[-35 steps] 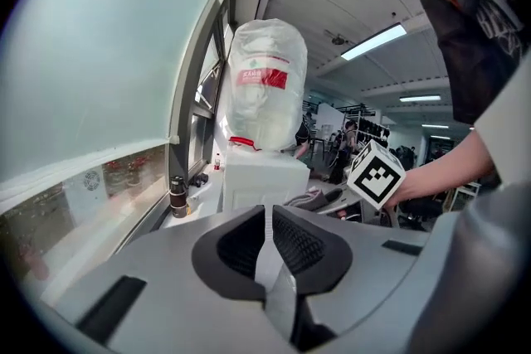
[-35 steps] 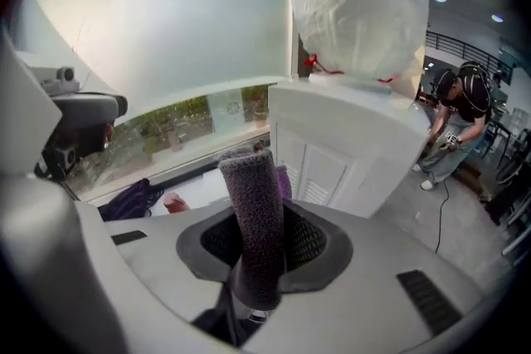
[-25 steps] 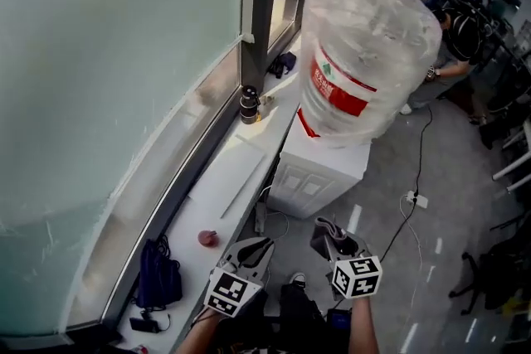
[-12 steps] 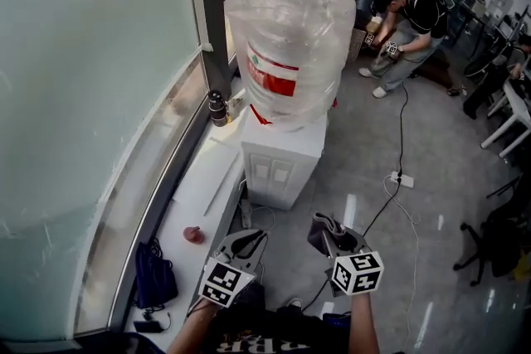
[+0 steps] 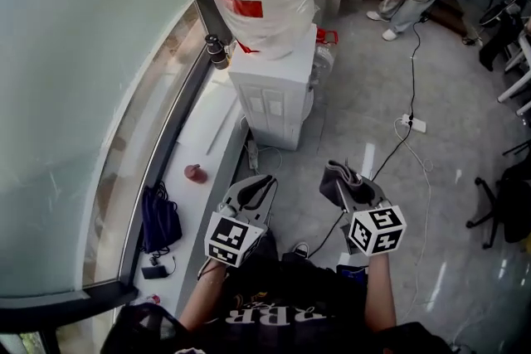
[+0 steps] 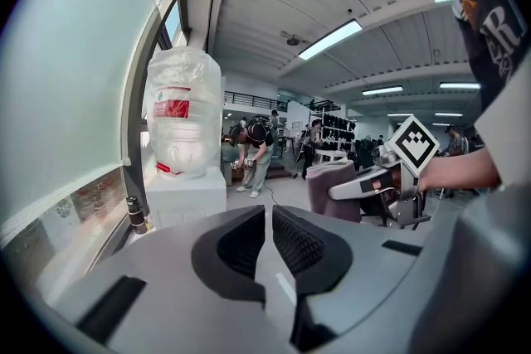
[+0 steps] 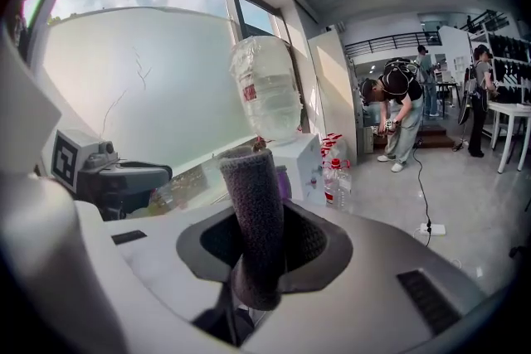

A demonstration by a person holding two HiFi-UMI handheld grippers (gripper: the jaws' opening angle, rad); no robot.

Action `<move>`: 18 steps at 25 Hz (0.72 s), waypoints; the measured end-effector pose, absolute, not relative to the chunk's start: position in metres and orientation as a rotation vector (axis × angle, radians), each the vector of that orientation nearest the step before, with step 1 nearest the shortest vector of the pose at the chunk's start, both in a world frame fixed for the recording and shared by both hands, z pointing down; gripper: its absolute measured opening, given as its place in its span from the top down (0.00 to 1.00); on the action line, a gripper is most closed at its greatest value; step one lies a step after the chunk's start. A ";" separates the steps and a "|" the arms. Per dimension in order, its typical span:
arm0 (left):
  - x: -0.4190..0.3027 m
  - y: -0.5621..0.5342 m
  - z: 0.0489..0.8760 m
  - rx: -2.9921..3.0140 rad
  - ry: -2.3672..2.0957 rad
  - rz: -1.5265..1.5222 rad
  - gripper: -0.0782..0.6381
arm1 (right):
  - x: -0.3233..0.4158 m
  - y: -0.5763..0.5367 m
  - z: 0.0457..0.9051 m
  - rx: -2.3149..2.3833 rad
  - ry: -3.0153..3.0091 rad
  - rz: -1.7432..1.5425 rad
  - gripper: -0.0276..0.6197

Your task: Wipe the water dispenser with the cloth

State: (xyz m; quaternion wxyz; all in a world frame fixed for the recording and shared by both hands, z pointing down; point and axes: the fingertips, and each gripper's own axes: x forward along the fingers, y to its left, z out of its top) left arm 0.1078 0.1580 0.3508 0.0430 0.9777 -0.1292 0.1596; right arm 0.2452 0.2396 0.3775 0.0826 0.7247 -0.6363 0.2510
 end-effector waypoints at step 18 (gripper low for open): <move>0.115 0.237 0.350 2.995 -0.399 0.536 0.84 | 0.242 0.307 0.381 2.103 -1.964 0.711 0.79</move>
